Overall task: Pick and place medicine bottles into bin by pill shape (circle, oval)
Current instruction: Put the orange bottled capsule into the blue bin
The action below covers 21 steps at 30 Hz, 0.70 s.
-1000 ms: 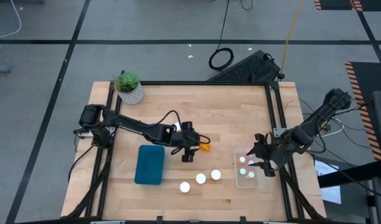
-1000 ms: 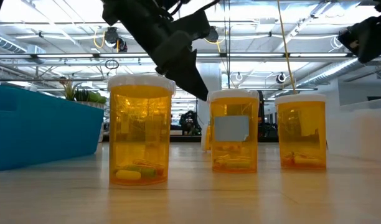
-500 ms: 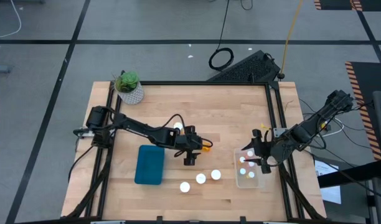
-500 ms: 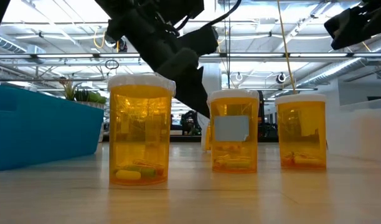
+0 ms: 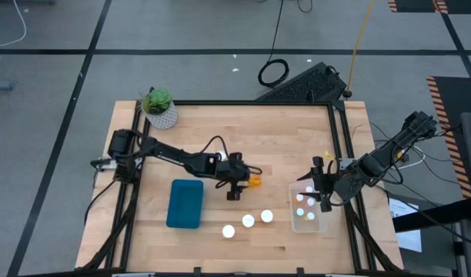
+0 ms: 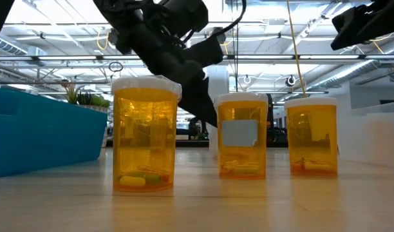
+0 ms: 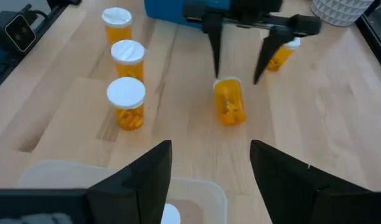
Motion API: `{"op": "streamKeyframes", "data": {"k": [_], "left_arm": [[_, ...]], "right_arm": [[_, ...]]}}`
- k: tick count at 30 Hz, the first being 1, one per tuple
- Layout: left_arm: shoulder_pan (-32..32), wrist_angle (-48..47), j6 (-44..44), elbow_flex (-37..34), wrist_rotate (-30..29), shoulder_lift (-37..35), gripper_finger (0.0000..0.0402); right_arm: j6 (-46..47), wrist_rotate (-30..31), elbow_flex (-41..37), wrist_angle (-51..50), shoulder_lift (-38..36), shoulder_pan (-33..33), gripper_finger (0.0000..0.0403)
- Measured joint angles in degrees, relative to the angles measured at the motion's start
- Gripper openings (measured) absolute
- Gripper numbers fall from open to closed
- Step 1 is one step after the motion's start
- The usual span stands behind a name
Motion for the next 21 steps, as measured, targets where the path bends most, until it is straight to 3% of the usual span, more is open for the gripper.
{"op": "streamKeyframes", "data": {"k": [4, 11, 17, 21], "left_arm": [[0.2, 1.2, 0.9, 0.0, -0.5, -1.7, 0.0273], [0.5, 0.7, 0.2, -2.3, -5.1, -2.9, 0.0273], [1.8, 11.0, -0.3, -7.4, -3.2, -2.9, 0.0273], [2.2, 11.6, -2.4, -8.6, -1.0, -2.9, 0.0273]], "right_arm": [[0.0, 0.5, 0.0, 0.0, 0.0, 0.0, 0.0212], [-0.1, 8.7, 0.0, 0.0, 0.0, 0.0, 0.0212], [-0.2, 8.8, -0.1, -0.2, 0.0, 0.0, 0.0212], [-0.4, 8.8, -0.1, -0.5, 0.0, 0.0, 0.0212]]}}
